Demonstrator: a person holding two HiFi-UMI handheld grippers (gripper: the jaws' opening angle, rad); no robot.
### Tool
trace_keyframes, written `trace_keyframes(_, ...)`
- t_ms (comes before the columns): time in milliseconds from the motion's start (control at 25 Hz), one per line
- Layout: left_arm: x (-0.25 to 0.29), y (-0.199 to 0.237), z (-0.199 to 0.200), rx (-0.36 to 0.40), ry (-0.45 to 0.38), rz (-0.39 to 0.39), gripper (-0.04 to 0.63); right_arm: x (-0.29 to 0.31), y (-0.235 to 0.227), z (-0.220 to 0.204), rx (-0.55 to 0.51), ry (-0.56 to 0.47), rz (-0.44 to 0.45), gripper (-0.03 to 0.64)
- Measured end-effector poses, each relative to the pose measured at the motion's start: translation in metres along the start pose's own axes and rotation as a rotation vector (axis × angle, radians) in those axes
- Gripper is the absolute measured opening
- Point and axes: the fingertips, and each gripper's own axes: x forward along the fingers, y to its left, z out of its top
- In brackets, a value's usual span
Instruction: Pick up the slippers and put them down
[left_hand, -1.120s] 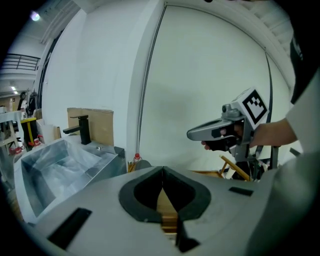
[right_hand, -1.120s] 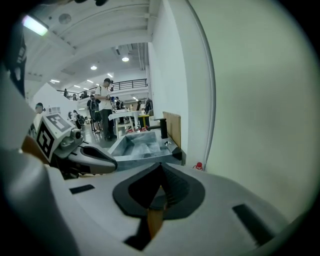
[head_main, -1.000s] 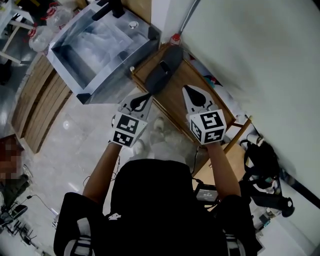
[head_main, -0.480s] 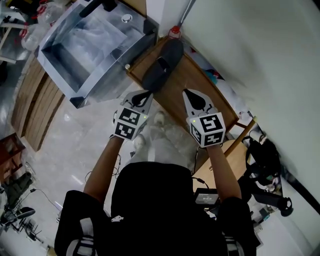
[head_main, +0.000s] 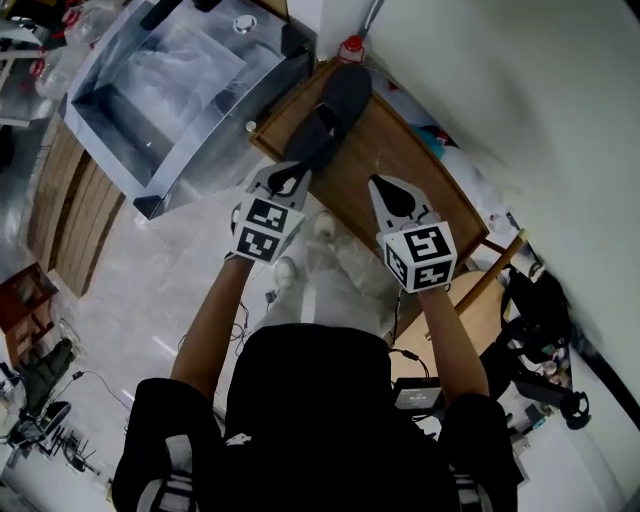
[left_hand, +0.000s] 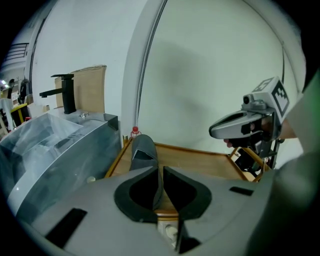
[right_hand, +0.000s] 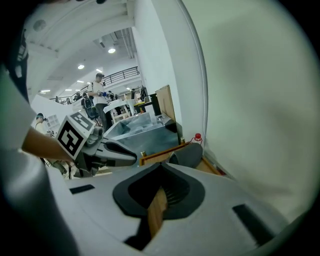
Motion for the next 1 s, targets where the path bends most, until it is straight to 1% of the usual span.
trace_keyframes(200, 0.016, 0.008, -0.003, 0.021, 0.013, 0.013, 0.008, 0.007, -0.005, -0.009, -0.004, 0.018, 0.005, -0.002)
trace_keyframes(440, 0.035, 0.011, -0.007, 0.007, 0.030, 0.021, 0.009, 0.014, -0.012, -0.020, 0.007, 0.035, 0.007, -0.002)
trace_keyframes(480, 0.039, 0.011, -0.008, 0.005, 0.035, 0.016, 0.018, 0.015, -0.014, -0.022, 0.006, 0.041, 0.008, -0.002)
trace_keyframes(560, 0.047, 0.013, -0.009, 0.000, 0.044, 0.010, 0.088, 0.019, -0.016, -0.027, 0.004, 0.051, 0.013, -0.002)
trace_keyframes(760, 0.064, 0.023, -0.014, 0.022, 0.073, 0.033, 0.126, 0.026, -0.021, -0.039, 0.005, 0.074, 0.025, -0.002)
trace_keyframes(1000, 0.083, 0.028, -0.019, 0.044, 0.106, 0.029, 0.184, 0.034, -0.031, -0.048, 0.021, 0.083, 0.030, -0.002)
